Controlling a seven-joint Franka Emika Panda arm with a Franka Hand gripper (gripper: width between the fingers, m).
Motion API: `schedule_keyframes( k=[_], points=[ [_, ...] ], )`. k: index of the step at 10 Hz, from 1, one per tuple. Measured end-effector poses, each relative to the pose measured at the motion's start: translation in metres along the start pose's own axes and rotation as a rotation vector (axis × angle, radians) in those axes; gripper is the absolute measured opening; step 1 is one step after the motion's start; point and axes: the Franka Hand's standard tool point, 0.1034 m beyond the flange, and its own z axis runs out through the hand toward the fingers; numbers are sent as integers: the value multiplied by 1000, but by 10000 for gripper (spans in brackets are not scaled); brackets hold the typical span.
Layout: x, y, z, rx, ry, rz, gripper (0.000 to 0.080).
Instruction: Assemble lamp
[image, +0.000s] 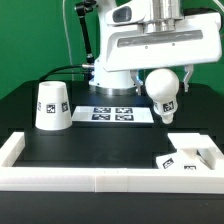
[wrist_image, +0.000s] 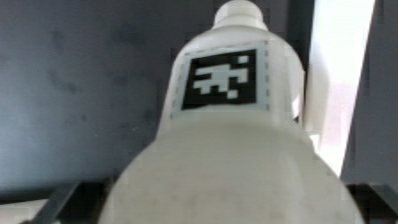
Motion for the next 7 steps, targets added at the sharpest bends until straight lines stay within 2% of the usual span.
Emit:
schedule_keyframes(
  k=[2,3,5,7],
  points=[
    [13,12,-5,-25,28,-154,577],
    [23,13,-10,-28,46,-178,577],
    [26,13,-11,-29,56,-188,578],
    [30,17,-11,-46,134,-195,578]
  ],
)
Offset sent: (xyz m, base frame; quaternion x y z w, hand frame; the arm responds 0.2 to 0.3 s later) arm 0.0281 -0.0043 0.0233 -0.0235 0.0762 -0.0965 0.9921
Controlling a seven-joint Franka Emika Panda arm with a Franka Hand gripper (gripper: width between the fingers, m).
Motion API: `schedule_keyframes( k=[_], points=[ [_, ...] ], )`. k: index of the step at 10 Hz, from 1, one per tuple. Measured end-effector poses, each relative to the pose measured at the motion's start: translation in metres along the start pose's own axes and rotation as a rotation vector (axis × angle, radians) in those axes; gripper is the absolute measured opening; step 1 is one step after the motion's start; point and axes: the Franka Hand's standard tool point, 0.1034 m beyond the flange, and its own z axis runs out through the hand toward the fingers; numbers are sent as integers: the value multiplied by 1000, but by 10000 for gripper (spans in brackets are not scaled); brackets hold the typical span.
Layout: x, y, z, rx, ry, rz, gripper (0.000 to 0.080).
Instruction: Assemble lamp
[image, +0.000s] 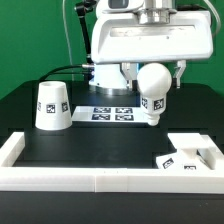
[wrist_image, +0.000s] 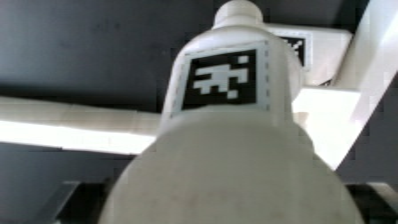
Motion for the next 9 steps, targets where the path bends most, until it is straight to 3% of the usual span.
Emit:
schedule_keyframes(
  k=[2,3,5,6,7,9],
  points=[
    [10,-1,-3,-1,17,-22,578],
    [21,2,-8,-12,58,-49,578],
    [39,-1,-14,-4,67,-55,578],
    [40,6,-14,-35,142,-65,578],
    [32,6,-10,-37,136,-64,578],
    [34,5,-10,-38,145,-60,579]
  ],
)
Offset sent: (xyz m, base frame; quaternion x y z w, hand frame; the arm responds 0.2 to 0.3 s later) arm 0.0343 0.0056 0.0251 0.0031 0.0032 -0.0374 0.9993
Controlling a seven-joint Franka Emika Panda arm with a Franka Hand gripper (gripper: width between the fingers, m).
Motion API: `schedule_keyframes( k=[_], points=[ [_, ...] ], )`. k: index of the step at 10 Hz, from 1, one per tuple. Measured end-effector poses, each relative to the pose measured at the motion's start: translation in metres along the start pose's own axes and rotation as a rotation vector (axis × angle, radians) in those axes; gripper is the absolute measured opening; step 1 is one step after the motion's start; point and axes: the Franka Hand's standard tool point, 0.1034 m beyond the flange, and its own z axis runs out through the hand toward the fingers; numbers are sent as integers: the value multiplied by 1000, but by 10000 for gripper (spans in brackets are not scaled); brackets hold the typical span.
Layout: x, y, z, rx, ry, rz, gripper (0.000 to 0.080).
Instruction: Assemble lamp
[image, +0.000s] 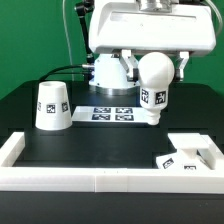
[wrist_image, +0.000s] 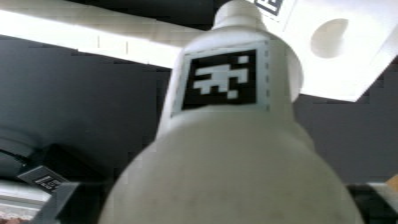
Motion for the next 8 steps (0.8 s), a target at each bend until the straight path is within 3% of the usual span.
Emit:
schedule_keyframes(
  k=[6,8],
  points=[
    [7,-43,12,28,26,-2,579],
    [6,-38,14,17,47,-6,579]
  ],
)
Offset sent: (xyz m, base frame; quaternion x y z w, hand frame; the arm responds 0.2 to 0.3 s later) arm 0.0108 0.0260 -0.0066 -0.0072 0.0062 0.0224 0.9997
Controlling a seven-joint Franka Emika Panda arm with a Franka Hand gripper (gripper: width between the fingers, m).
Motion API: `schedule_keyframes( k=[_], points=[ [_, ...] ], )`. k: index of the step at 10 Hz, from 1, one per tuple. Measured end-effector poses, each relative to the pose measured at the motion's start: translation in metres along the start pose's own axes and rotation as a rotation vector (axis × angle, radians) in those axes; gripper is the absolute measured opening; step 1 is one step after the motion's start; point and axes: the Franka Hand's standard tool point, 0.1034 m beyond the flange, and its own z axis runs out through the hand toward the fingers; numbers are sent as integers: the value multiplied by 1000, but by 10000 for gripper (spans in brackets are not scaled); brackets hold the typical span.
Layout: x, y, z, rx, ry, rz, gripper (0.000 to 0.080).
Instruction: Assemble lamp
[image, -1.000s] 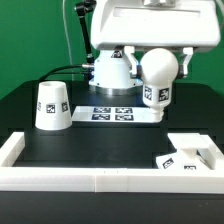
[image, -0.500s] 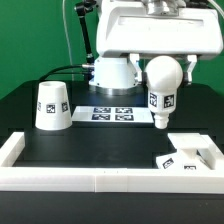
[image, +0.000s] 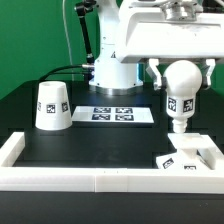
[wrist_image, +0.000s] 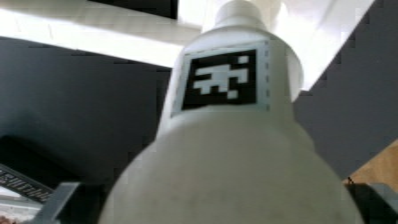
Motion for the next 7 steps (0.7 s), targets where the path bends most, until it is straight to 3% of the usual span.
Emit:
schedule_keyframes(
  k=[7],
  points=[
    [-2,-14,9,11,-6,-13,579]
  ],
)
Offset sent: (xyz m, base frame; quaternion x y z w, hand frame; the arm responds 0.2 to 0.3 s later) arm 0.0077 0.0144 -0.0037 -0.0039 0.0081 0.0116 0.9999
